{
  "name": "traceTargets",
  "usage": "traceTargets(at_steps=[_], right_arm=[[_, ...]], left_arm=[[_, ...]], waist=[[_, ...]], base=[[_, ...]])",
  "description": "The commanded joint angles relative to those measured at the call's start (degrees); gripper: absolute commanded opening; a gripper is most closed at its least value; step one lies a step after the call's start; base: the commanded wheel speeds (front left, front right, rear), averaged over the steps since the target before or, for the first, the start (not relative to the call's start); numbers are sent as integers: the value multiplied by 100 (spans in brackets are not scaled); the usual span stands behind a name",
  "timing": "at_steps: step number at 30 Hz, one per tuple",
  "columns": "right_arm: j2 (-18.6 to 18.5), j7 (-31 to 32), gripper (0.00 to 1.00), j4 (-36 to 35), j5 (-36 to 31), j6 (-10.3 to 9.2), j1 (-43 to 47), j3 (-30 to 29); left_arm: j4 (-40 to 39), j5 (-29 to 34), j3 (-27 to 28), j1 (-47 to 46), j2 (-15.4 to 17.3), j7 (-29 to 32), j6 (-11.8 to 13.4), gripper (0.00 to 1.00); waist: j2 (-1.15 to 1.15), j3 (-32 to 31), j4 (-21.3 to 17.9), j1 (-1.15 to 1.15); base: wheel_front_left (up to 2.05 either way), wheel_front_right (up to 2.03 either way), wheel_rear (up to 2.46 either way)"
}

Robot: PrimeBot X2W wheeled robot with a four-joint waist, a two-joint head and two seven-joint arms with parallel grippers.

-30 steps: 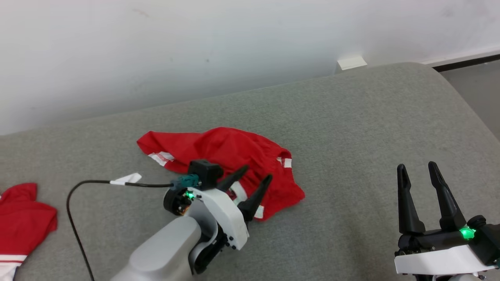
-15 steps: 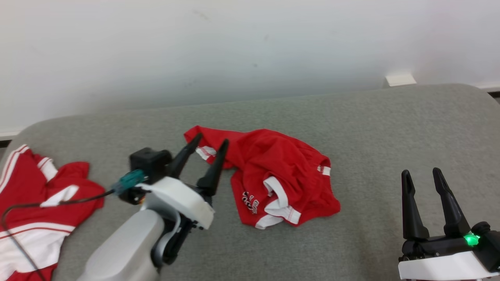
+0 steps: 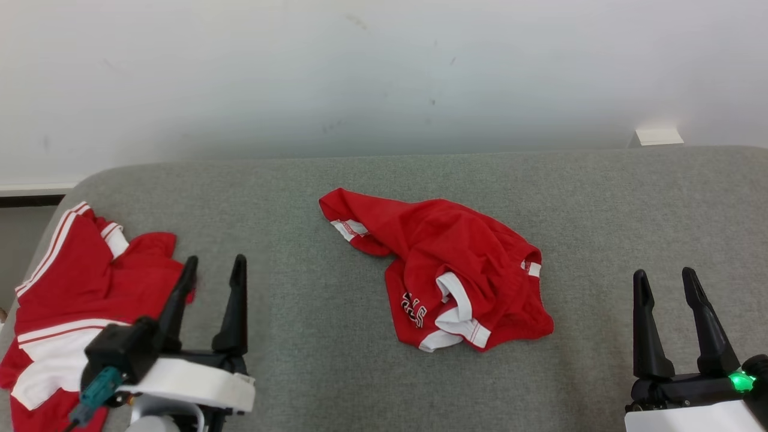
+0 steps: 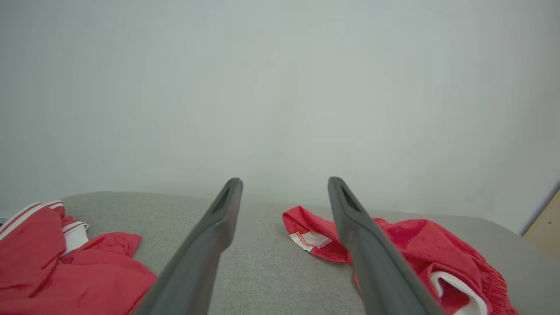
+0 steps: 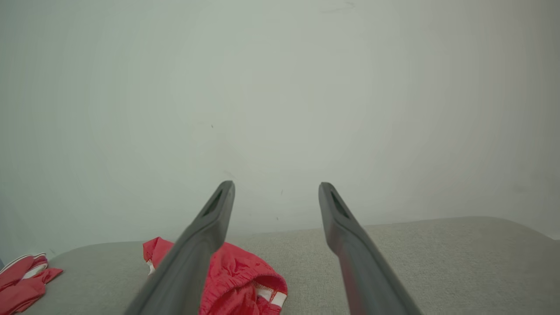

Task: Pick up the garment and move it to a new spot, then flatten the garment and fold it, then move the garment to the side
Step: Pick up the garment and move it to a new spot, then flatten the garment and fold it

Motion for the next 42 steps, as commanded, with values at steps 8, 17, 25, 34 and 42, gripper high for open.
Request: traceTargets(at_steps=[8, 17, 25, 34, 42], right_arm=[[-14, 5, 100, -70, -53, -10, 136, -179], [-13, 5, 100, -1, -67, -10, 116, -141], [-11, 6, 100, 89, -83, -10, 110, 3], [-142, 6, 100, 852, 63, -10, 33, 677], [-293, 291, 100, 1987, 590, -10, -422, 1441]], left_arm=[[-224, 933, 875, 776, -464, -4, -292, 100], [-97, 1346, 1353, 779, -954, -4, -789, 100], [8, 1582, 1561, 727, -1173, -4, -1043, 100], [175, 1624, 1572, 658, -1317, -4, -1190, 100], [275, 1645, 1516, 668, -1358, -4, -1240, 100]], waist=[[0, 81, 9, 0], [0, 121, 27, 0], [0, 106, 87, 0], [0, 22, 379, 0], [0, -47, 678, 0]], base=[[0, 0, 0], [0, 0, 0], [0, 0, 0], [0, 0, 0], [0, 0, 0]])
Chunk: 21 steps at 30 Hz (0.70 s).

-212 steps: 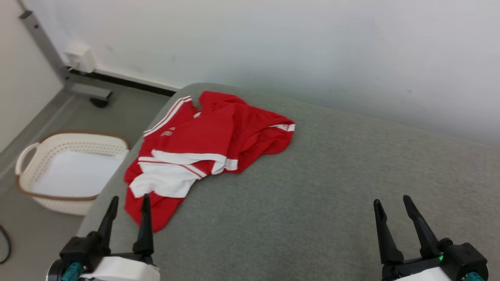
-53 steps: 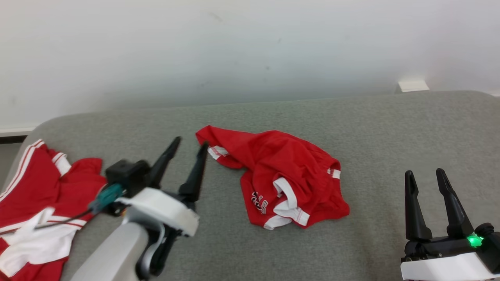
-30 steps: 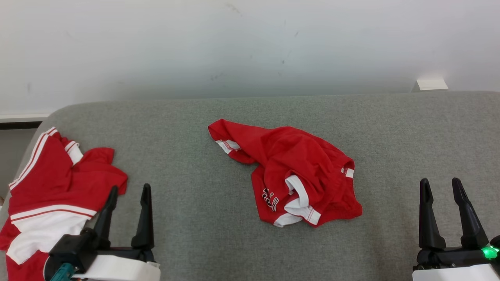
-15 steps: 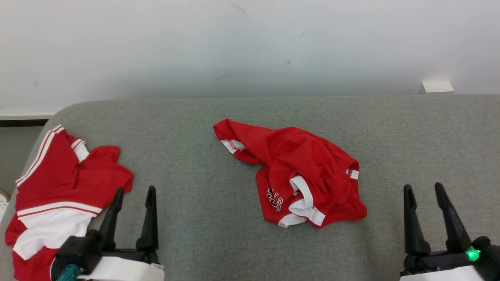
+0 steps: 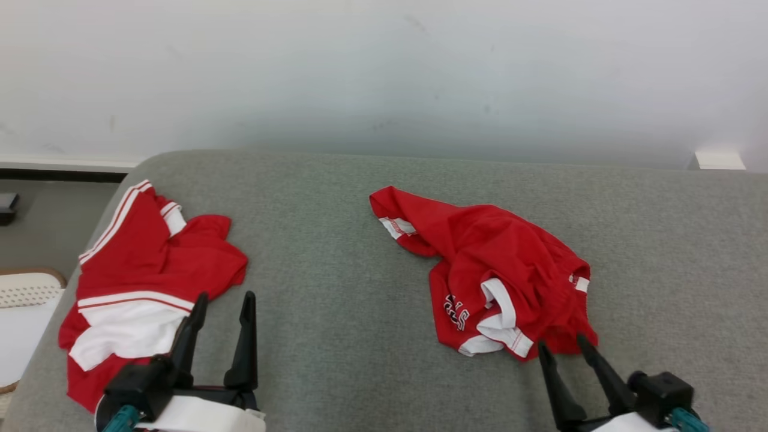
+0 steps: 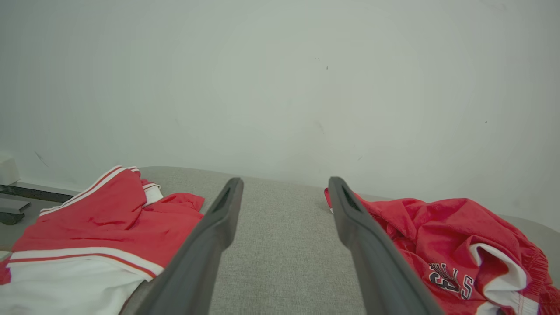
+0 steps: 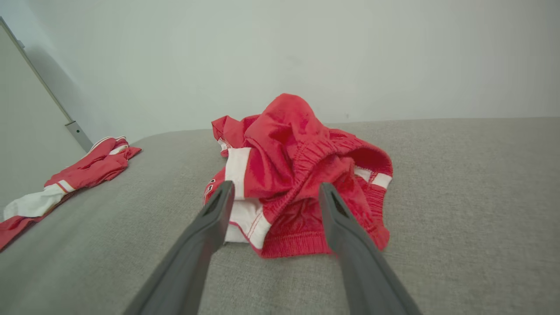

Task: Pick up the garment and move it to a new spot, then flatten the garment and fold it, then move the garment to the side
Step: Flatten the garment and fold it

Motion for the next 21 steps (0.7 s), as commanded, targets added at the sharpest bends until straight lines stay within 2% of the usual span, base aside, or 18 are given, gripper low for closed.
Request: traceTargets(at_steps=[1, 9, 14, 15, 17, 21], right_arm=[[-44, 137, 100, 247, 131, -11, -167, 170], [27, 490, 100, 1340, 583, -11, -801, 502], [41, 435, 100, 1786, 730, -12, -1103, 540], [40, 412, 56, 1896, 736, -11, -1156, 548], [40, 327, 0, 2075, 812, -12, -1271, 502], [39, 120, 0, 2215, 930, -12, -1404, 479]], left_arm=[[31, 21, -29, -34, 4, -3, -7, 100], [70, -7, -125, -121, -4, -3, -44, 100], [90, -10, -150, -169, -8, -3, -49, 100], [99, -13, -144, -175, -8, -3, -52, 100], [111, -32, -158, -184, -9, -3, -55, 100], [118, -87, -172, -167, -10, -3, -57, 100]], waist=[[0, -16, 99, 0], [0, 88, 479, 0], [0, 172, 683, 0], [0, 191, 724, 0], [0, 218, 800, 0], [0, 233, 854, 0]], base=[[0, 0, 0], [0, 0, 0], [0, 0, 0], [0, 0, 0], [0, 0, 0], [0, 0, 0]])
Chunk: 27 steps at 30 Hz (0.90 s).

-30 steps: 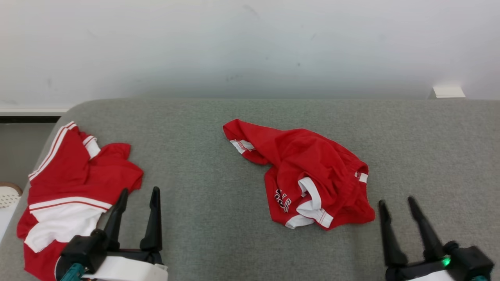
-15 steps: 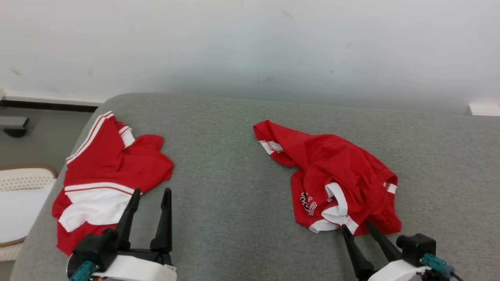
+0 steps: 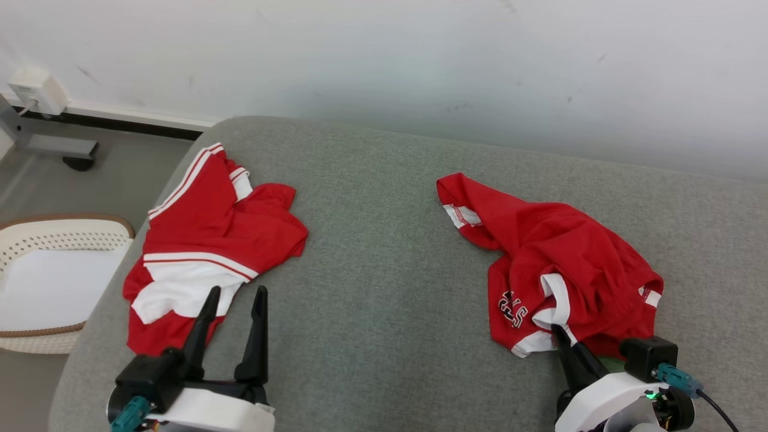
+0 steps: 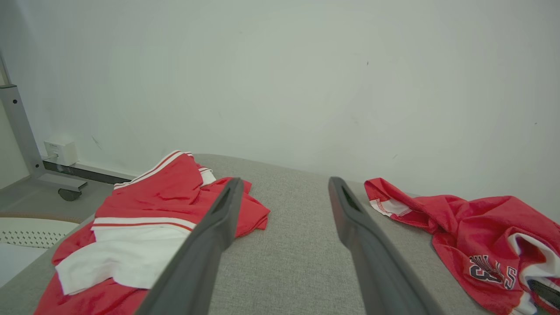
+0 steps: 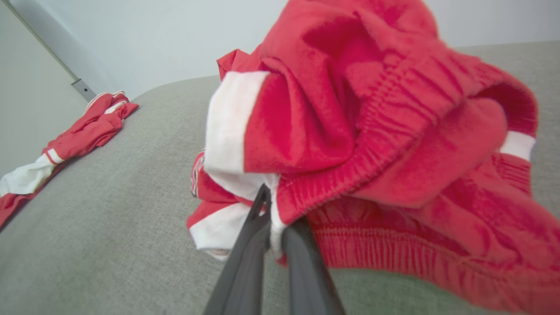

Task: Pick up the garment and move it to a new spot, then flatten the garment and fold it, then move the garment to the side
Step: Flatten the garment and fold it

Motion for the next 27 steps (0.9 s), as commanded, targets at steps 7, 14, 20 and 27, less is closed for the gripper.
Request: traceTargets(at_steps=[7, 14, 20, 27], right_arm=[[-157, -104, 0, -436, 251, -10, 72, 196], [-975, 652, 0, -2078, 1297, -11, 382, 330], [-1971, 1521, 0, -3171, 2069, -10, 757, 128], [-2477, 2351, 47, -3051, 2083, -10, 1047, 132]], left_arm=[[62, -134, 19, 87, 15, -4, -17, 100], [104, -104, 66, 122, 15, -3, -21, 100], [113, -78, -33, 16, 15, -3, -19, 100], [142, -58, -175, -175, 17, -3, -13, 100]], waist=[[0, -89, -244, -1], [0, -147, -792, -1], [0, -20, -1206, -1], [0, 221, -1426, -1]], base=[[0, 0, 0], [0, 0, 0], [0, 0, 0], [0, 0, 0]])
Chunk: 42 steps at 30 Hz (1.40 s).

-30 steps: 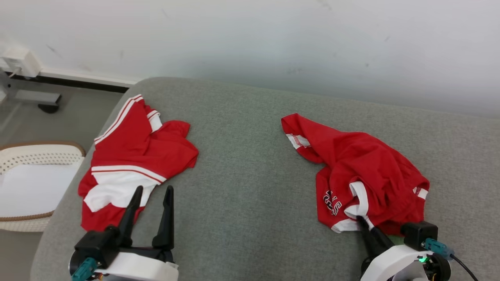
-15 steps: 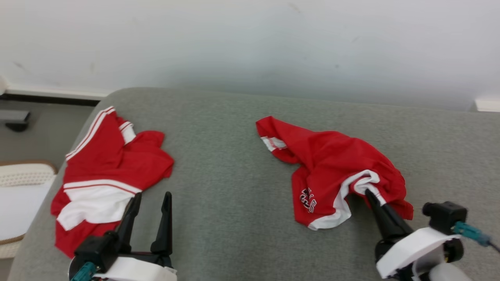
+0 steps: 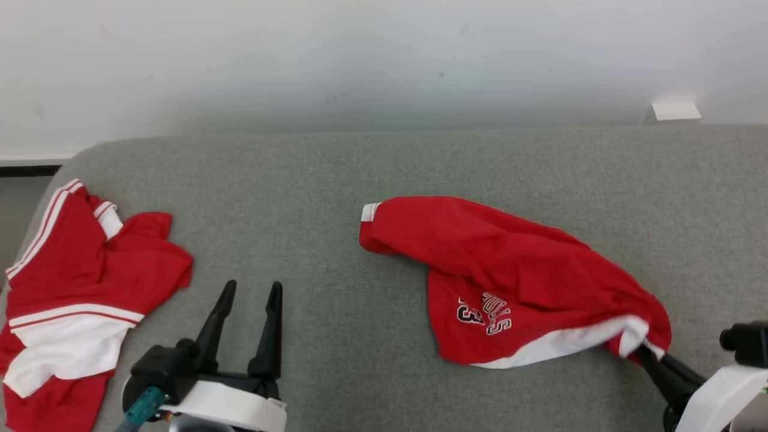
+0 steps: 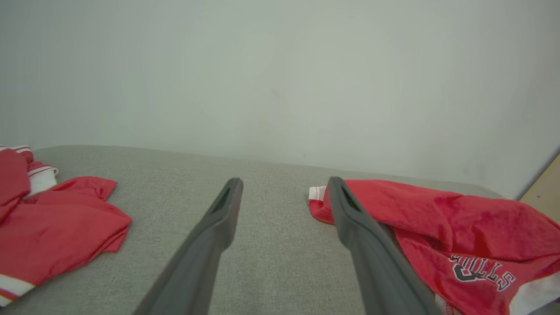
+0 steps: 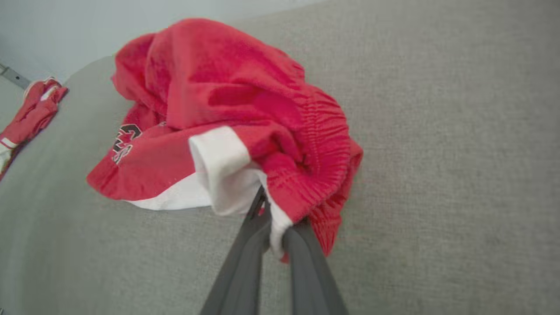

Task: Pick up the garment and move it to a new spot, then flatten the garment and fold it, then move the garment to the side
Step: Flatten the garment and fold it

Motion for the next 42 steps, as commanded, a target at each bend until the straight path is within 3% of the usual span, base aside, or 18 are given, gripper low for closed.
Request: traceTargets(at_steps=[1, 8, 17, 20, 26, 29, 36, 42], right_arm=[[-12, 88, 100, 146, -77, -10, 94, 24], [223, 15, 100, 521, -345, -10, 137, -255], [392, -1153, 100, -748, -625, -10, 474, -1162], [603, -1690, 100, -991, -970, -10, 615, -1527], [1373, -2466, 100, -1073, -1746, -10, 804, -2065], [1672, -2536, 100, -934, -2057, -10, 886, -2106], [1819, -2578, 100, -787, -2225, -10, 783, -2109], [1903, -2589, 100, -585, -2243, -10, 695, -2147]], left_arm=[[25, -29, -27, -68, 20, -3, 11, 100], [69, -85, -155, -135, 62, -3, 10, 100], [12, -121, -234, -64, 111, -3, 10, 100], [10, -141, -246, -22, 100, -3, 10, 100], [79, -245, -499, 86, 90, -3, 10, 100], [162, -296, -618, 93, 88, -3, 10, 100], [440, -512, -1194, -84, 167, 93, 9, 100], [911, -854, -2036, -497, 328, 855, 9, 100]], waist=[[0, 74, -50, 0], [0, 66, -71, 0], [0, -180, -48, 0], [0, -273, -33, 0], [0, -416, -41, 0], [0, -462, -79, 0], [0, -491, -255, 0], [0, -292, -587, 0]], base=[[0, 0, 0], [0, 0, 0], [0, 0, 0], [0, 0, 0], [0, 0, 0], [0, 0, 0], [0, 0, 0], [0, 0, 0]])
